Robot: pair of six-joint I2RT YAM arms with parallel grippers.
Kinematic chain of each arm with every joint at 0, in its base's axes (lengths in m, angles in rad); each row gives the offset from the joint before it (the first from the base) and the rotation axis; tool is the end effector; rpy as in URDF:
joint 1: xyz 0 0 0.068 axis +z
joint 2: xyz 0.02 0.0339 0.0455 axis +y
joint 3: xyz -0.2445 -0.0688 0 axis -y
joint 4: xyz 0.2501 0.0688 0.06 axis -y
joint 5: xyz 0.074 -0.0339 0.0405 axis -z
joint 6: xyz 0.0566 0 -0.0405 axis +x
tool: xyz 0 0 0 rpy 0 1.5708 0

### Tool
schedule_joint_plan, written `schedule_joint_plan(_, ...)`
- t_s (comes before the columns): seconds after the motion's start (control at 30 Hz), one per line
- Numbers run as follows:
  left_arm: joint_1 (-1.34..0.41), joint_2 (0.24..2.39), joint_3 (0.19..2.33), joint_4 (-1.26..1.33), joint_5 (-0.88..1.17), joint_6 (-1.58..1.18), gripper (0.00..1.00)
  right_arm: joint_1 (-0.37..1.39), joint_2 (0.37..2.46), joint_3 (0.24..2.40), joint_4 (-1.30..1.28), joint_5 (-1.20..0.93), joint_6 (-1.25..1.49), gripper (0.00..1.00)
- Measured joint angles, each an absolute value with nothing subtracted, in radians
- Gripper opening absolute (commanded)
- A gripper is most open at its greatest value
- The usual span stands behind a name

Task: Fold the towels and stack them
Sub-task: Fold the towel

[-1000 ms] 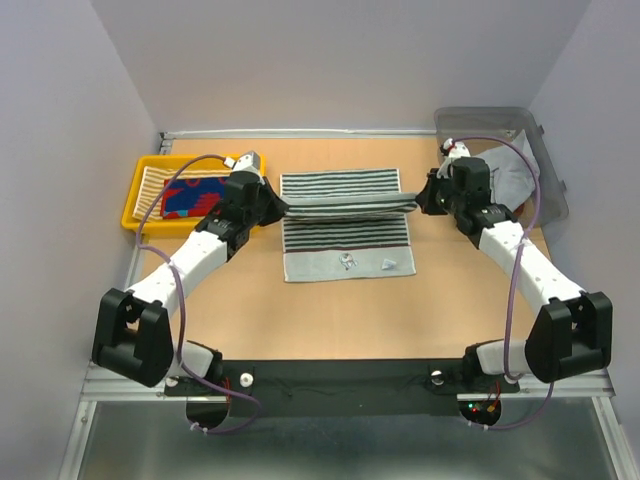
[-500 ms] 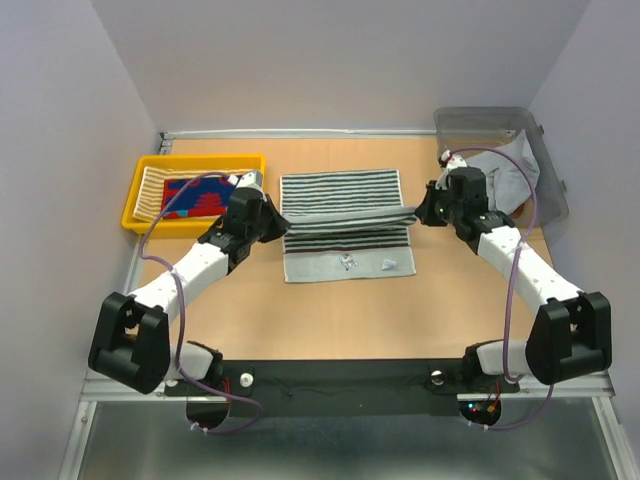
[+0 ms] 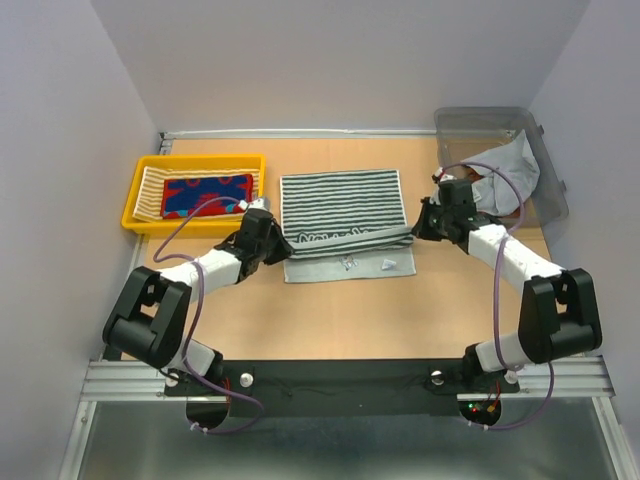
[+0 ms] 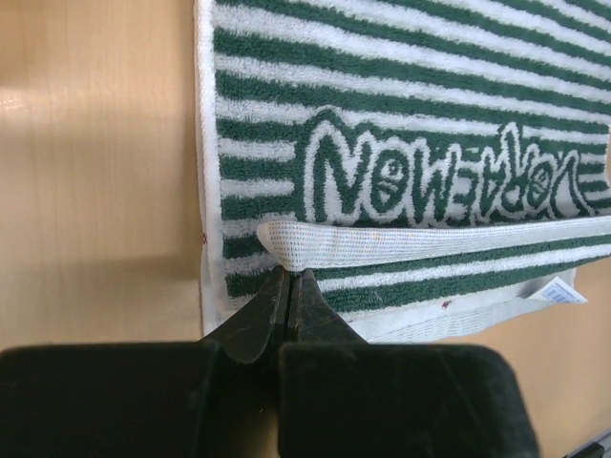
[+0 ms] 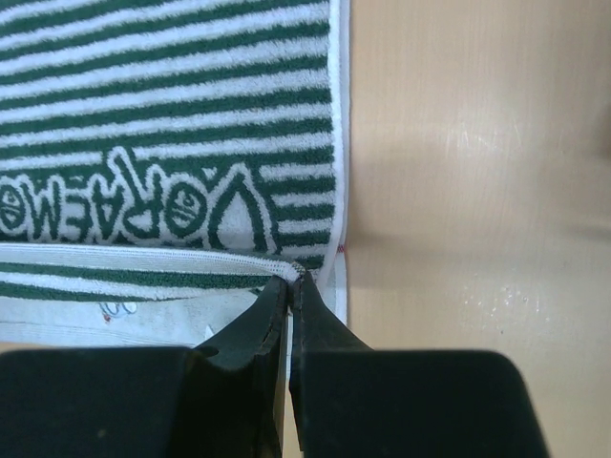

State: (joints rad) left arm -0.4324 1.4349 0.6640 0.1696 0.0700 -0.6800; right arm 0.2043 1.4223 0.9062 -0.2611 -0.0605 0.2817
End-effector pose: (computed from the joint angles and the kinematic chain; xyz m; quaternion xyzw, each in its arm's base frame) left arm 0.2849 -0.1359 0.1507 -0.0930 0.8795 -0.2722 0.3792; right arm 0.3166 0.0691 0.1926 0.0240 0.9216 0.1200 0.3682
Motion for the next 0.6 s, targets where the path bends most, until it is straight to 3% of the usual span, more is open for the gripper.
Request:
schedule_joint_plan(0.1,-0.437,1.448,0.641,0.190,0.069,-0.686,0.12,0.204,1.447,0.888,-0.260,-0.064,0.301,0.01)
schedule_joint_plan(0.23,-0.445,1.448,0.612,0.195,0.062,-0.694,0.49,0.204,1.469,0.849,-0.262,-0.076,0.328,0.16)
schedule_joint_plan(0.27,-0.446,1.444,0.602,0.192,0.048,-0.699,0.61,0.203,1.468,0.838,-0.262,-0.075,0.334,0.24)
schedule_joint_plan(0.33,-0.448,1.416,0.575,0.177,0.033,-0.701,0.73,0.192,1.459,0.814,-0.263,-0.079,0.347,0.36)
schedule_joint_plan(0.37,-0.449,1.392,0.559,0.167,0.025,-0.701,0.83,0.189,1.450,0.804,-0.262,-0.088,0.348,0.48)
schedule_joint_plan(0.53,-0.473,1.156,0.487,0.103,0.012,-0.720,0.88,0.178,1.261,0.722,-0.286,-0.185,0.371,0.67)
schedule_joint_plan(0.6,-0.480,1.057,0.471,0.085,0.009,-0.725,0.88,0.178,1.183,0.713,-0.290,-0.219,0.374,0.67)
